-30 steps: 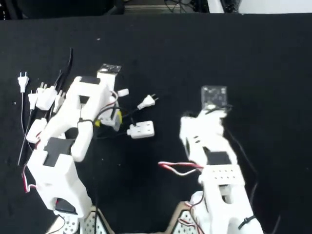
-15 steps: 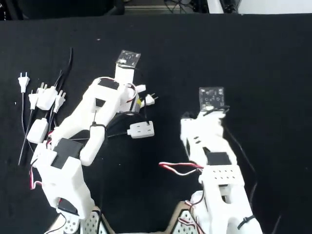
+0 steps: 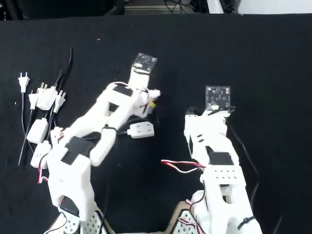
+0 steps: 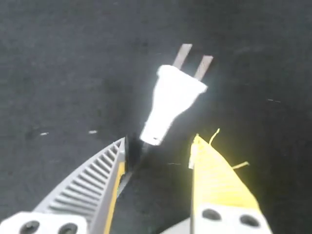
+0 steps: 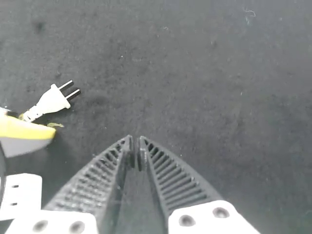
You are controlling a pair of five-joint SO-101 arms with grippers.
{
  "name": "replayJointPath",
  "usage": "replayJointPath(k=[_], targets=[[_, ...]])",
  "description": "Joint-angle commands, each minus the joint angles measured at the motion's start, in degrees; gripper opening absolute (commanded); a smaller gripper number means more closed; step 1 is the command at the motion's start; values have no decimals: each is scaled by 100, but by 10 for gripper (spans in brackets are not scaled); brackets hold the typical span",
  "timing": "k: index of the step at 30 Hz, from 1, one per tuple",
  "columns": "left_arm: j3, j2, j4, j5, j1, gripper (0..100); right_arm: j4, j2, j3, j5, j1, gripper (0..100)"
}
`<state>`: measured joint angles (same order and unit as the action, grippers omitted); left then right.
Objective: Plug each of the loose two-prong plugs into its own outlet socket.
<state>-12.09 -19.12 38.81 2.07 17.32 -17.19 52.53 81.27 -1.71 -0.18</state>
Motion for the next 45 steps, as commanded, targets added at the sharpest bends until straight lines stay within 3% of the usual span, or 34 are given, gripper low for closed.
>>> replayJointPath(k=[1,7,17,25,28,36,45], targets=[[215,220,202,-18,251,216,149,127,-13,-9,141,12],[435,1108,1389,0,-48,216,141,127,-13,-9,123,12],[259,2611,2875,9,-1640,216,114,127,-13,-9,114,12],[-725,2611,2884,-9,-2571,216,-88,119,-66,-9,-448,12],[-1042,2611,2725,-44,-2563,216,-88,119,-48,-9,-475,12],[-2545,2664,1196,0,-2369,216,-123,145,-31,26,-484,12],[-3055,2620,677,-44,-2360,216,-360,119,-347,-18,-1064,12]])
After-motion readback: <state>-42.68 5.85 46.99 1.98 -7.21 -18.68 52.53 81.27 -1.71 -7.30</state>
